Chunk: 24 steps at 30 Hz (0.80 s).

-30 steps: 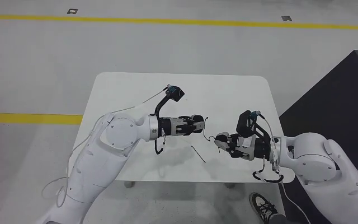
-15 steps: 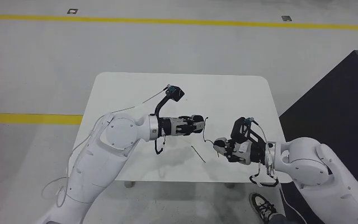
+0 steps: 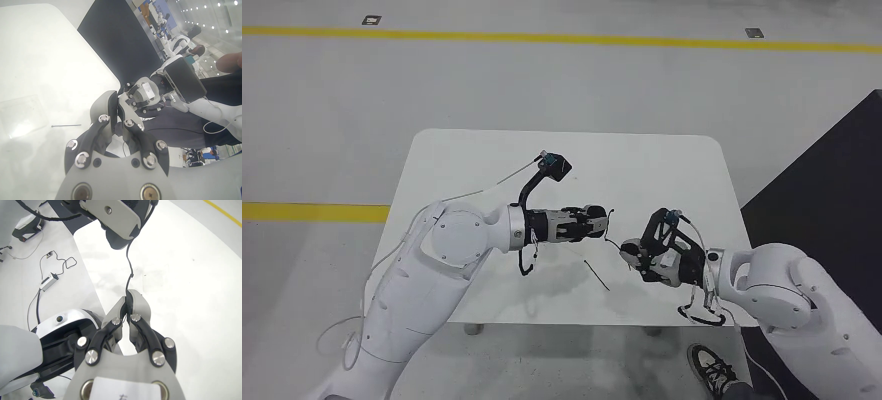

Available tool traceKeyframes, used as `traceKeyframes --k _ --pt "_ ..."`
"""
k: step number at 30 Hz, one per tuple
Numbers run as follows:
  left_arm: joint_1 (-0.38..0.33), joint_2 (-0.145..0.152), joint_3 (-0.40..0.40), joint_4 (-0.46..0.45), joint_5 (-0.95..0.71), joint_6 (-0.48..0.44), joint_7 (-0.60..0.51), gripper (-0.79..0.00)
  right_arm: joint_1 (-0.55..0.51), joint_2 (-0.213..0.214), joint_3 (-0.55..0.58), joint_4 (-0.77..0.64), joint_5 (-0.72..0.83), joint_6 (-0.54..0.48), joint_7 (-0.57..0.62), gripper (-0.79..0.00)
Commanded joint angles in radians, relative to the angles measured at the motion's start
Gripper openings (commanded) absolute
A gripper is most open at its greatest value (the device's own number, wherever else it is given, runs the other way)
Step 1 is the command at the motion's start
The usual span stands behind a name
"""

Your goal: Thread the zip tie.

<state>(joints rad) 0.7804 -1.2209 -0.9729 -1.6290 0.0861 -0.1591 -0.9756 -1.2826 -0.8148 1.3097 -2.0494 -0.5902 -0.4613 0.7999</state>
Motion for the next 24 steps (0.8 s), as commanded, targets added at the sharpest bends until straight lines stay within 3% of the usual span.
traceKeyframes --k 1,13,22,24 --pt "0.0 0.0 0.0 0.0 0.0 0.0 0.0 -0.785 0.003 -0.002 -0.007 0.002 -0.029 0.004 -0.021 -0.785" --pt "0.0 0.0 0.0 0.0 0.0 0.0 0.0 -0.785 -0.013 -0.005 0.004 0.005 -0.037 -0.087 -0.114 -0.785" --pt "0.0 0.0 0.0 0.0 0.0 0.0 0.0 -0.785 -0.003 -0.011 -0.029 0.054 -0.094 -0.008 -0.071 -0.785" --pt "0.0 0.0 0.0 0.0 0.0 0.0 0.0 -0.785 0.002 -0.016 -0.032 0.062 -0.065 0.006 -0.106 -0.785"
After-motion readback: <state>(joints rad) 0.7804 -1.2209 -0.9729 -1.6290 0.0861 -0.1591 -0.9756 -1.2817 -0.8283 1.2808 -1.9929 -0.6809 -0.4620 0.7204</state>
